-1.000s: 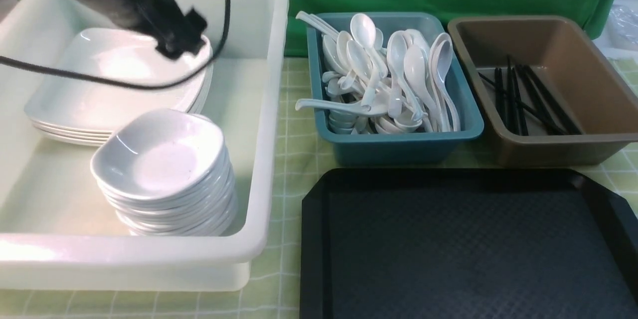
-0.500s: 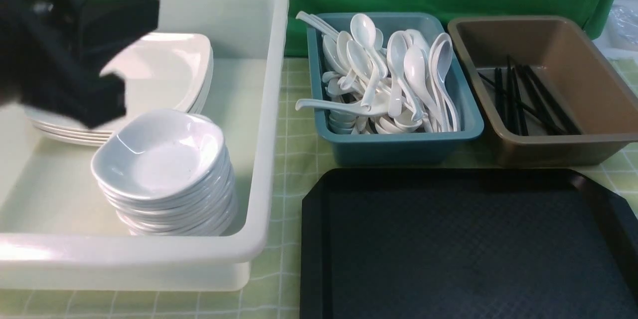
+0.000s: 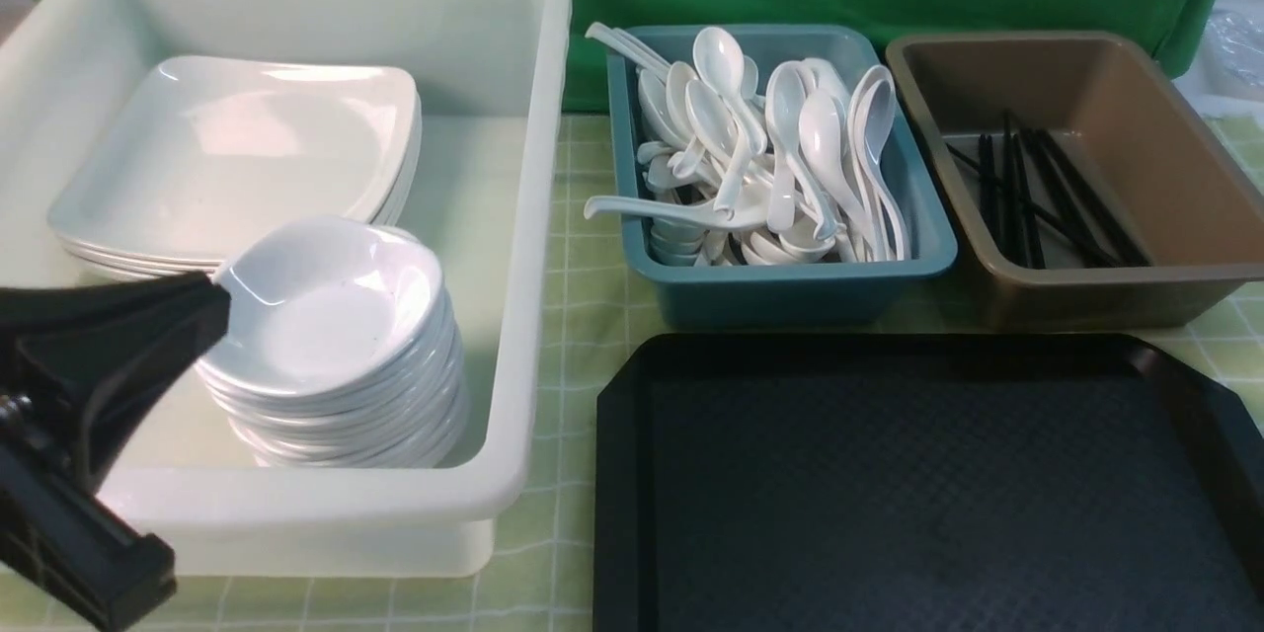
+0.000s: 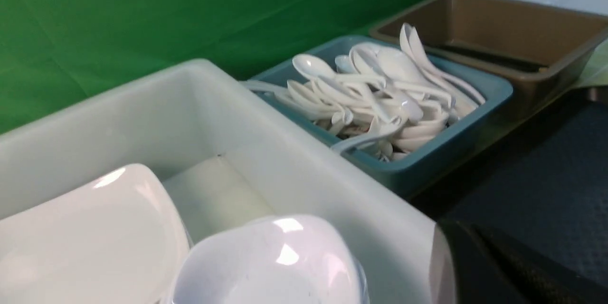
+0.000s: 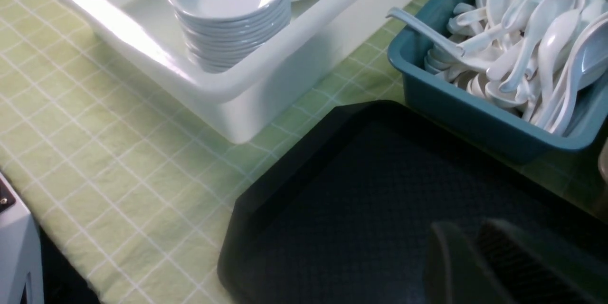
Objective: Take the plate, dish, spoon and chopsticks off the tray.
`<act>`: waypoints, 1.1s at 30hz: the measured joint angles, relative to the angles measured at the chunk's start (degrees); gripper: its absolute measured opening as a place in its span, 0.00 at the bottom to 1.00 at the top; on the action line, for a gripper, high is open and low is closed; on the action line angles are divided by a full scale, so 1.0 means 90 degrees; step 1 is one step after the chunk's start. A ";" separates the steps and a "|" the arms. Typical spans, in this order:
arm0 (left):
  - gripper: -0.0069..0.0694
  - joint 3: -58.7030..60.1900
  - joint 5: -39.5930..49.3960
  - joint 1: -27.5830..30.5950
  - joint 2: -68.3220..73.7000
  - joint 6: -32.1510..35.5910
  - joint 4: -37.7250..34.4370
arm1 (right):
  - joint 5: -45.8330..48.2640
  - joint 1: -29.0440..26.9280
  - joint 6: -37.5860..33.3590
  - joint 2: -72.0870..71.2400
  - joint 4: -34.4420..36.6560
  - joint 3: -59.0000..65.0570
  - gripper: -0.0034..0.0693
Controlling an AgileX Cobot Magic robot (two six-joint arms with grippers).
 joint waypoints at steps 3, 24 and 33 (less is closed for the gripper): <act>0.10 0.0151 0.0009 0.0000 0.0000 0.0000 0.0042 | -0.0222 -0.0424 0.0000 -0.0071 0.0015 0.0141 0.22; 0.10 0.0466 -0.0019 0.0000 0.0000 0.0000 0.0068 | -0.4073 -0.5911 -0.2045 -0.3887 0.1702 0.6123 0.07; 0.10 0.0466 -0.0038 0.0000 0.0000 0.0000 0.0068 | -0.4029 -0.5911 -0.2274 -0.4101 0.1792 0.6423 0.07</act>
